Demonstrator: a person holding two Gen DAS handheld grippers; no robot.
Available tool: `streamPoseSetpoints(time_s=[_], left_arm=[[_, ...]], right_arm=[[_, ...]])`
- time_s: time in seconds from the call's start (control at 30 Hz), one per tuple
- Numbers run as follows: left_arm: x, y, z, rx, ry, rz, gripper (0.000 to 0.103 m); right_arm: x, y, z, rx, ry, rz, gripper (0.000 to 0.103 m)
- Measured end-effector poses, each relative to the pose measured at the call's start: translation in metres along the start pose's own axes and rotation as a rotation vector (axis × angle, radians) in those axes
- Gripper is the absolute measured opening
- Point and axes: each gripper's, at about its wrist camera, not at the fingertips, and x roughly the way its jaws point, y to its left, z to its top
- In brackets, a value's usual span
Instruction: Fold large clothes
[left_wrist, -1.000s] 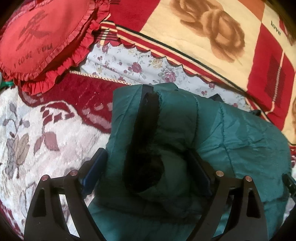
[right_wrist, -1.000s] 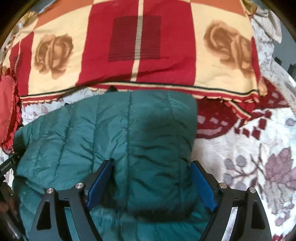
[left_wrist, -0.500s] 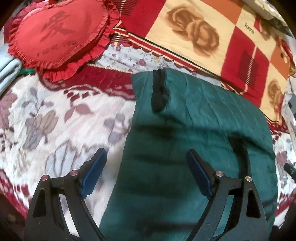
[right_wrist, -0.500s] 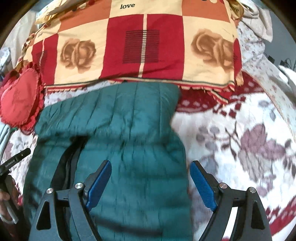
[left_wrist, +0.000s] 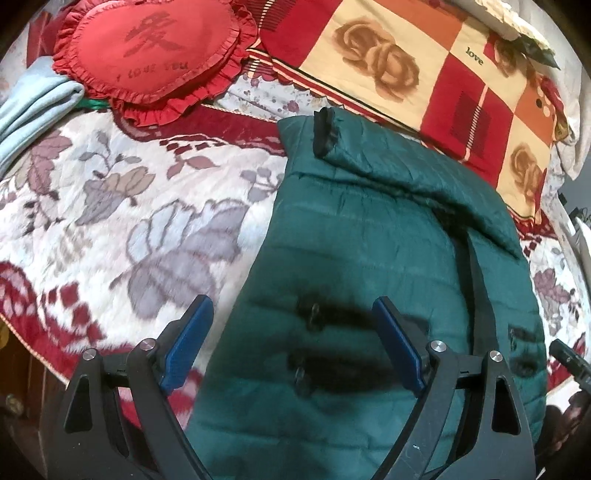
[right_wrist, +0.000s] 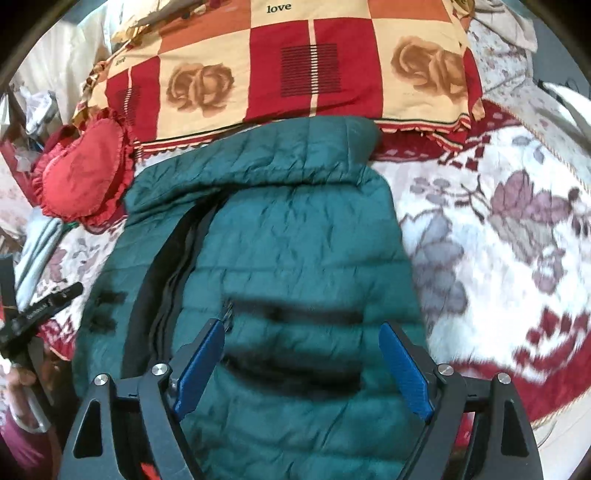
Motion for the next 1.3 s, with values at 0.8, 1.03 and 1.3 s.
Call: streamPoseSetpoints(time_s=[0.8, 1.03, 1.3], left_arm=[[-0.011, 0.029, -0.065, -0.002, 0.077, 0.008, 0.088], [-0.014, 0.053, -0.074, -0.079, 0.112, -0.035, 0.088], [-0.006, 0.07, -0.084, -0.129, 0.165, -0.062, 0.088]], right_arm=[[-0.017, -0.015, -0.057, 0.022, 0.069, -0.017, 0.084], [-0.026, -0.031, -0.059, 0.055, 0.087, -0.062, 0.084], [-0.019, -0.053, -0.065, 0.132, 0.155, -0.05, 0.084]])
